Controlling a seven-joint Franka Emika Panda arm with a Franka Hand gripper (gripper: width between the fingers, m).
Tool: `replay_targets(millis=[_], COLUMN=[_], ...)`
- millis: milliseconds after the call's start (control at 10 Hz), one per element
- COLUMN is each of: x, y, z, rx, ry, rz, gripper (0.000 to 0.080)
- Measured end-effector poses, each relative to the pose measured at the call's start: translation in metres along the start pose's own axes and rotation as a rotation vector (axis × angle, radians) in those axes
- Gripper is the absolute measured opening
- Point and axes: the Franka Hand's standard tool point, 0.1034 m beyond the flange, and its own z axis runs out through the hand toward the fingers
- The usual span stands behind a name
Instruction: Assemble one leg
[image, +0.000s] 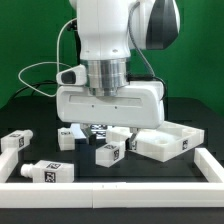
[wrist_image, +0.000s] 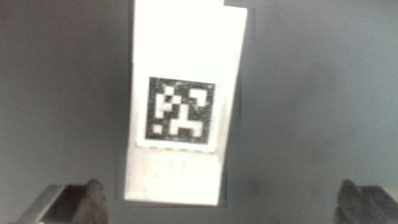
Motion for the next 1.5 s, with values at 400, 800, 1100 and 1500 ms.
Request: replay_targets(millis=[400,800,1100,1500], x=[-0.01,-0.009,0.001,0.02], y=[0.013,0.01,0.027,0.063], z=[0.022,0.021,0.017,0.017], rx=[-0.007,-0.005,-0.016,-0.035], ry=[0.008,0.007,0.018,0.031], rz=[0.003,-0.002,-0.155,-0.283], gripper=[0.0649,0.0392,0.0283,0.0283])
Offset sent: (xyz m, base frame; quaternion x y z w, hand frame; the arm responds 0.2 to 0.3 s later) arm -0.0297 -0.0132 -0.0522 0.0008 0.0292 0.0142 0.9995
